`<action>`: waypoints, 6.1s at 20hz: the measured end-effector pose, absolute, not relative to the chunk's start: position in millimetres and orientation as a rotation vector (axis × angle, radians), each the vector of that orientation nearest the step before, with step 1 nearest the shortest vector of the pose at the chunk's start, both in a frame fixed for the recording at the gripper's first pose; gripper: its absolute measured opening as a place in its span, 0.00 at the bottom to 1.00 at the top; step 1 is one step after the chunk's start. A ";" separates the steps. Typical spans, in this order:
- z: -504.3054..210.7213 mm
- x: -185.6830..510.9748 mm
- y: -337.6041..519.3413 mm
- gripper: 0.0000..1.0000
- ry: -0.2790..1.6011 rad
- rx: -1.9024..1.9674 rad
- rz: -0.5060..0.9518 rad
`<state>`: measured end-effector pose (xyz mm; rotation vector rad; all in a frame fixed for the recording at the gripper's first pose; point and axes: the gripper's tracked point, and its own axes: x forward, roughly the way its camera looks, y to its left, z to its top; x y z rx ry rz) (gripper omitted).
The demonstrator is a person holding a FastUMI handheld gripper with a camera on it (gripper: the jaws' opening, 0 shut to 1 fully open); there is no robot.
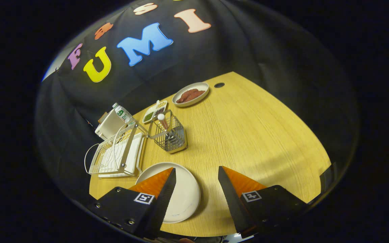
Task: Take the plate from the dish rack, then take the spoon from the basket and place it into the plate.
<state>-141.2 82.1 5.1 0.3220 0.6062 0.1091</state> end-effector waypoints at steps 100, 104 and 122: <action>58.8 -126.8 248.6 0.11 0.426 -0.150 0.385; 56.0 -123.9 255.2 0.12 0.432 -0.147 0.390; 92.1 -107.2 229.2 0.64 0.336 -0.131 0.367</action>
